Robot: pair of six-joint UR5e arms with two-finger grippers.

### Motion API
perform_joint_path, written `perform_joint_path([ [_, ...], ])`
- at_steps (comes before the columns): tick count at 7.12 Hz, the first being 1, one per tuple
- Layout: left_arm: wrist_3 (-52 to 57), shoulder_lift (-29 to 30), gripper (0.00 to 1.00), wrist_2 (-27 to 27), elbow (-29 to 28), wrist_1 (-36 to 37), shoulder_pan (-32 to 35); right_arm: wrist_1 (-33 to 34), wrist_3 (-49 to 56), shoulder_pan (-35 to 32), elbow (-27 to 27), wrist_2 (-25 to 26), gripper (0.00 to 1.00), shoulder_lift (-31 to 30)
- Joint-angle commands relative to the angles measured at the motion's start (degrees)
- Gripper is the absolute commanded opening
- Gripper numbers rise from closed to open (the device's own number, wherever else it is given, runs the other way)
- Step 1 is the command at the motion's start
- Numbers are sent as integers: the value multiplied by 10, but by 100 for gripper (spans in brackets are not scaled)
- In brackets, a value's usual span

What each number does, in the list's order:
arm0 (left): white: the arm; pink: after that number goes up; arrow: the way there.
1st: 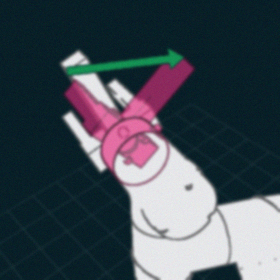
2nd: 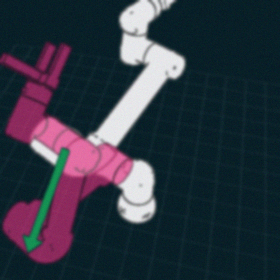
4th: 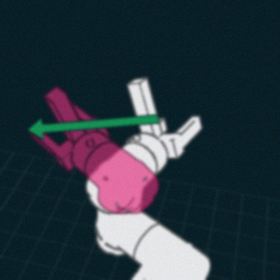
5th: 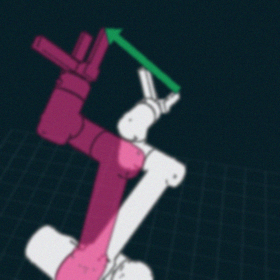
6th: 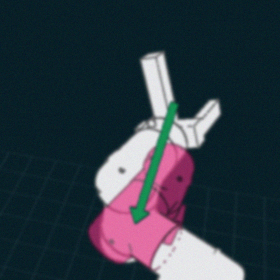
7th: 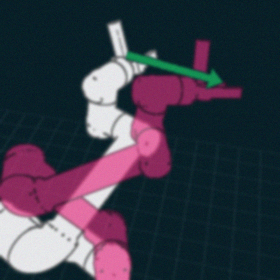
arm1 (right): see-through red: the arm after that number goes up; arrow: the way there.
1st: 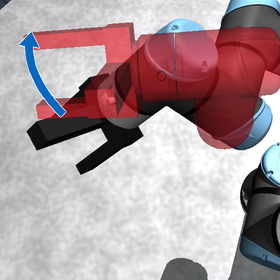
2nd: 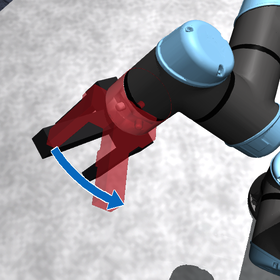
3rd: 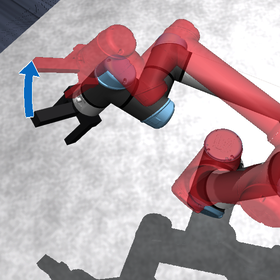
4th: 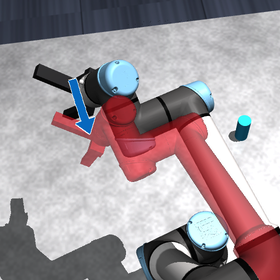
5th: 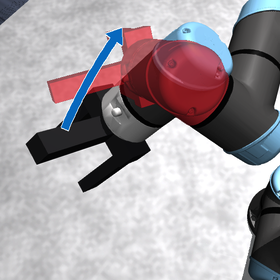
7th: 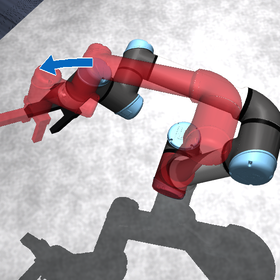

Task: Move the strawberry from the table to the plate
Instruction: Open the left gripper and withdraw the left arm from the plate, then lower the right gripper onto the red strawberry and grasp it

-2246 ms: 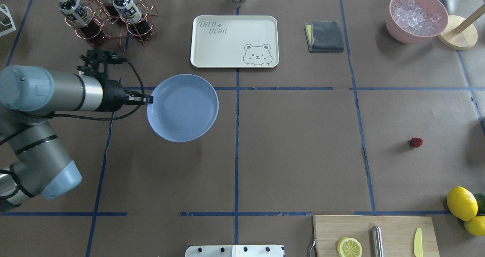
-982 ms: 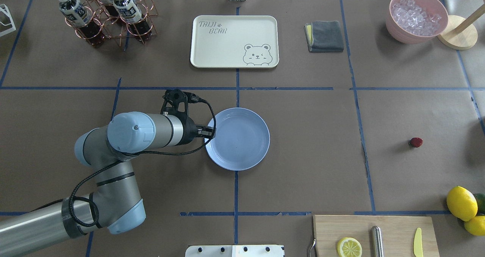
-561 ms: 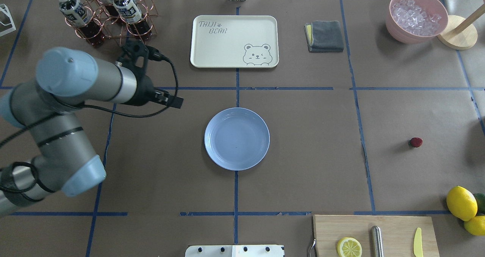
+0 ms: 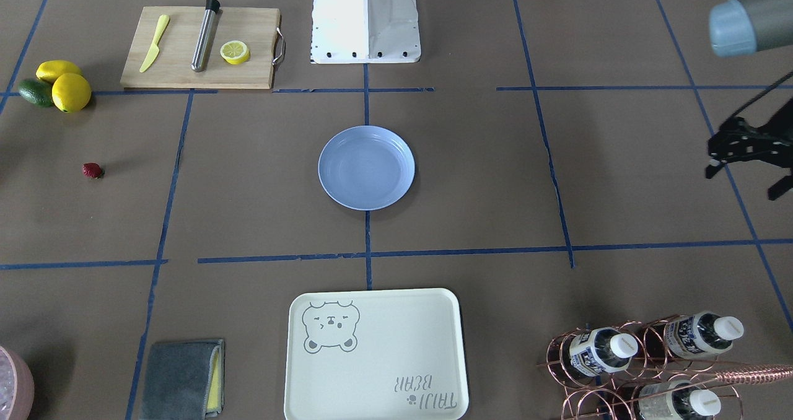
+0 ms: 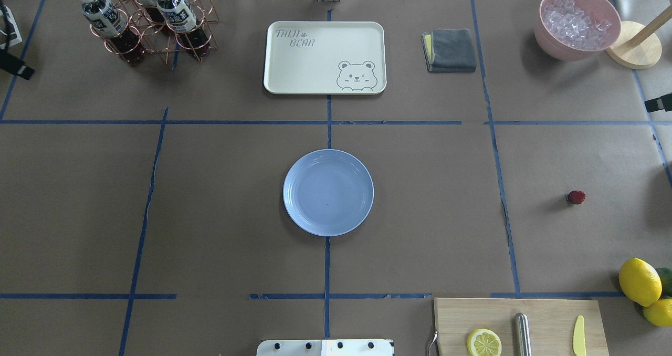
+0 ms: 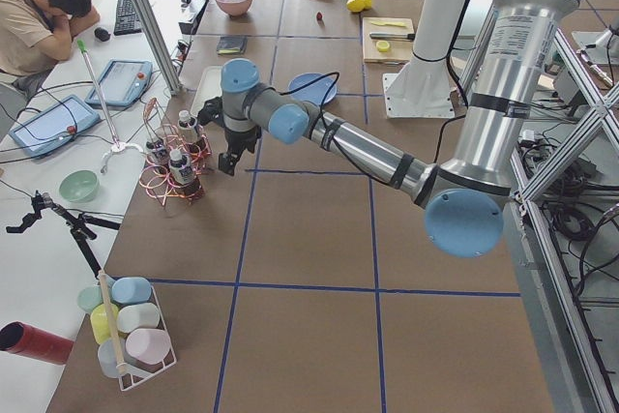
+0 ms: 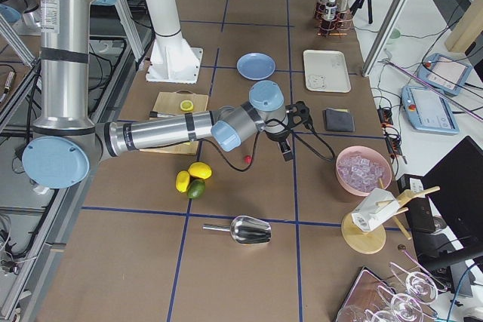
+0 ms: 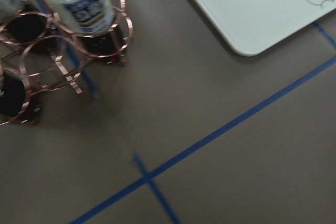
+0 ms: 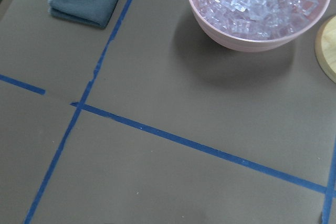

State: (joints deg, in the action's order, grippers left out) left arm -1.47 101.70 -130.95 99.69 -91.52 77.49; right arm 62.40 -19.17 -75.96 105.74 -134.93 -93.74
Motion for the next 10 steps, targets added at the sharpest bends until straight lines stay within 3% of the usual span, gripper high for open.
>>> perform_joint_path([
  [1,134,-49,100,-8,-48,56,104,1,-59,43,32,1,100,1],
  [2,179,-109,100,-14,-44,51,125,1,-104,80,45,14,100,2],
  [3,176,-128,100,-8,-47,54,125,1,-130,116,57,53,100,-4],
  [5,173,-141,100,-8,-55,59,142,-3,-155,163,58,89,100,-29],
  [6,173,-140,100,-12,-56,59,142,-51,-182,200,56,133,99,-68],
  [8,174,-139,100,-12,-53,58,142,-127,-228,269,10,206,98,-86],
  [10,174,-142,100,-13,-51,57,142,-210,-242,303,-61,244,98,-86],
])
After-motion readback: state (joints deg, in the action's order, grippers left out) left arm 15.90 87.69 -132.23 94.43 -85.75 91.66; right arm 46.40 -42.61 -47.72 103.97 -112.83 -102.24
